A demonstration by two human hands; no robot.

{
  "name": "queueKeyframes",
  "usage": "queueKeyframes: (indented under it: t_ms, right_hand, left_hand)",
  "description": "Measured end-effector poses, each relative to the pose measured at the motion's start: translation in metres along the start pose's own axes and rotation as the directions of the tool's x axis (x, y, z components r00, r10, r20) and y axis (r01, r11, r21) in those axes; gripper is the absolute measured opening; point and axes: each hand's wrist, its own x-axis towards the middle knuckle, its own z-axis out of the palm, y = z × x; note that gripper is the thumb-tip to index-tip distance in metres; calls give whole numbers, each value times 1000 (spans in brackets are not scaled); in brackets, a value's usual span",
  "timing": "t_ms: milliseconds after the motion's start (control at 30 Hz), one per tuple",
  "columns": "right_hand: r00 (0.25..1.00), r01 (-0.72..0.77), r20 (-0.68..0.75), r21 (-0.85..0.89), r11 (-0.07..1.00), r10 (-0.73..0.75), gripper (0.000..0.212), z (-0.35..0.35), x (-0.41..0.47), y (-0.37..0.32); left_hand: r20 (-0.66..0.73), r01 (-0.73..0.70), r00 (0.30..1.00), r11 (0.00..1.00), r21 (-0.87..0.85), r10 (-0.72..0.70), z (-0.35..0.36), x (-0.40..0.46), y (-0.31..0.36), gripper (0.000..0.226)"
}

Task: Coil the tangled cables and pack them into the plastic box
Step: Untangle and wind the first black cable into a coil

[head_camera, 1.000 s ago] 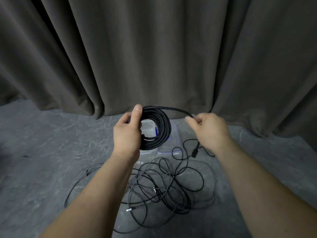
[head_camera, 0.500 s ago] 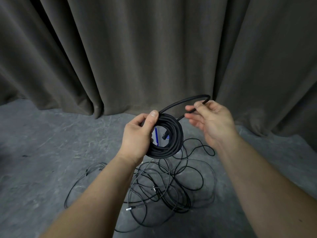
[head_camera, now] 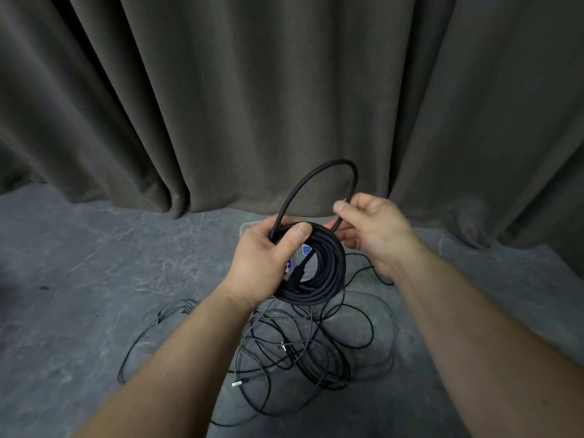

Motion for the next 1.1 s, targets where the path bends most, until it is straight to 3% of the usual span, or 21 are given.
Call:
queueKeyframes:
  t_ms: [133,300,367,467,567,733,833,967,1100]
  right_hand:
    - [987,-97,131,-20,995,99,19,7,-4,8]
    - [931,-222,287,-42,974,225,61,4,-6,5]
    - [903,-201,372,-75,977,214,72,-1,-9,3]
    - [881,-95,457,-78,992,120,59,1,-15,4]
    - [898,10,437,-137,991,52,55,9,-16,5]
    - [934,142,355,-298,944,-29,70,11,-10,10]
    - [955,127,295,-347,929,-21,68,13,-10,10]
    - [976,98,218,-479,872,10,91,18,-11,9]
    - [984,84,177,-580,810,25,78,21,-19,0]
  left_hand:
    - [-26,-1,1000,1000,-4,1,1,1,0,13]
    - [-101,6,995,1000,11,-5,-2,5,-5,13]
    - [-122,19,992,1000,10,-18,-3,6,-8,12]
    - [-152,37,988,999,10,-35,-4,8,-12,9]
    - [-188,44,981,999,-23,-48,-3,9,-14,5]
    - [-214,42,976,999,-29,-47,0,8,-14,7]
    - [-232,28,972,1000,-10,-29,0,8,-17,4]
    - [-294,-19,955,999,39,30,3,8,-19,8]
    - [-357,-53,930,994,97,84,6,8,-20,11]
